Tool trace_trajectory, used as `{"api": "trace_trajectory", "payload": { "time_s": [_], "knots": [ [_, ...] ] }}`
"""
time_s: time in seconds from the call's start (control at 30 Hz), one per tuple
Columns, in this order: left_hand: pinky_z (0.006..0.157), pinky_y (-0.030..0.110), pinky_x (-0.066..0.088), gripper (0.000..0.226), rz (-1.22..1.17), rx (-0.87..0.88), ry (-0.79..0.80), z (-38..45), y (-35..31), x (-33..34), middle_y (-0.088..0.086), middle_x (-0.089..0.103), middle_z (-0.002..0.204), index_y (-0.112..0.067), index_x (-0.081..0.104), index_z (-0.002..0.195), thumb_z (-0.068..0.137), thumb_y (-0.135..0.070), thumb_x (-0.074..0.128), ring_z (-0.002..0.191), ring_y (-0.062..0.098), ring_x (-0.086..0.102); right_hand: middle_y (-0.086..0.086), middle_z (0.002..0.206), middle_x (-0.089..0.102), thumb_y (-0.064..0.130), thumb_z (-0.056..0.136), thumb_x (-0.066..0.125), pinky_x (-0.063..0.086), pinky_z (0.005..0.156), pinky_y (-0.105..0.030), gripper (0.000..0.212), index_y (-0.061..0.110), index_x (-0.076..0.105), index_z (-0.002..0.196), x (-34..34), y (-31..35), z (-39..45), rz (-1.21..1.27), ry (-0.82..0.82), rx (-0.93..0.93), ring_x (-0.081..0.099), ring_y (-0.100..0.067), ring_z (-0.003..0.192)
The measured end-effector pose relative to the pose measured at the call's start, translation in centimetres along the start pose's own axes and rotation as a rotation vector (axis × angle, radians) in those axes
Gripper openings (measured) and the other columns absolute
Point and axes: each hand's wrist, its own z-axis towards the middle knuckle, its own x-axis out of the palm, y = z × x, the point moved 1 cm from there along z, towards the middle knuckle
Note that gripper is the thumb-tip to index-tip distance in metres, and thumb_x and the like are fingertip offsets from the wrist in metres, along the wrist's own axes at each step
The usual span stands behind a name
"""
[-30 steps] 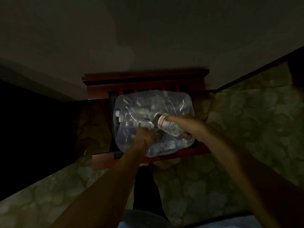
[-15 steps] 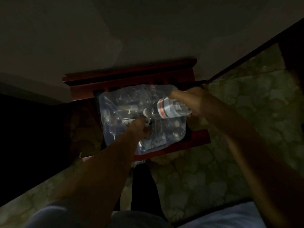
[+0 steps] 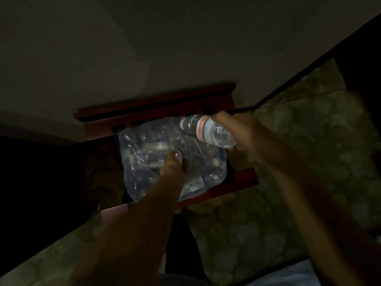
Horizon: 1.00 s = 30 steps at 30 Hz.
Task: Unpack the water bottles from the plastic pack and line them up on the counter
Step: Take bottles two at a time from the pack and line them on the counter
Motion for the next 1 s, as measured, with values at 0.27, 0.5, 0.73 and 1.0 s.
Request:
{"api": "trace_trajectory", "payload": {
  "time_s": [0.27,0.5,0.73,1.0],
  "knots": [
    [0.06,0.036,0.057,0.057,0.027,0.066,0.212,-7.7,-1.4,-4.2,0.017,0.07,0.108,-0.002,0.06,0.131,0.097,-0.047,0.053,0.087,0.029,0.068,0.0,0.084,0.071,0.052,0.08,0.061,0.045,0.047,-0.02,0.035,0.023,0.07,0.098,3.8,1.1,-1.0,0.133,0.025,0.082,0.068,-0.014,0.068],
    [0.046,0.022,0.054,0.036,0.131,0.216,0.344,-13.5,-4.1,-9.4,0.006,0.074,0.069,-0.009,0.072,0.09,0.094,-0.041,0.055,0.054,0.015,0.07,-0.009,0.073,0.061,0.053,0.084,0.061,0.04,0.041,-0.015,0.06,0.004,0.063,0.118,7.1,3.4,-3.1,0.12,0.091,0.085,0.054,-0.012,0.052],
    [0.1,0.051,0.052,0.067,0.246,0.346,0.289,-17.4,-4.7,-13.4,0.017,0.076,0.106,-0.007,0.075,0.107,0.061,-0.056,0.076,0.107,0.035,0.069,0.012,0.031,0.051,0.065,0.078,0.058,0.025,0.025,-0.009,0.055,0.01,0.064,0.084,10.1,8.3,-6.3,0.062,0.016,-0.006,0.048,0.002,0.026],
    [0.096,0.049,0.055,0.073,0.281,0.497,0.376,-20.5,-8.8,-17.8,0.011,0.078,0.1,-0.016,0.082,0.092,0.042,-0.069,0.08,0.096,0.03,0.075,0.0,0.053,0.061,0.055,0.087,0.053,0.051,0.05,-0.017,0.051,0.006,0.065,0.095,13.6,11.8,-10.4,0.216,-0.01,-0.062,0.057,-0.008,0.048]
  ]
}}
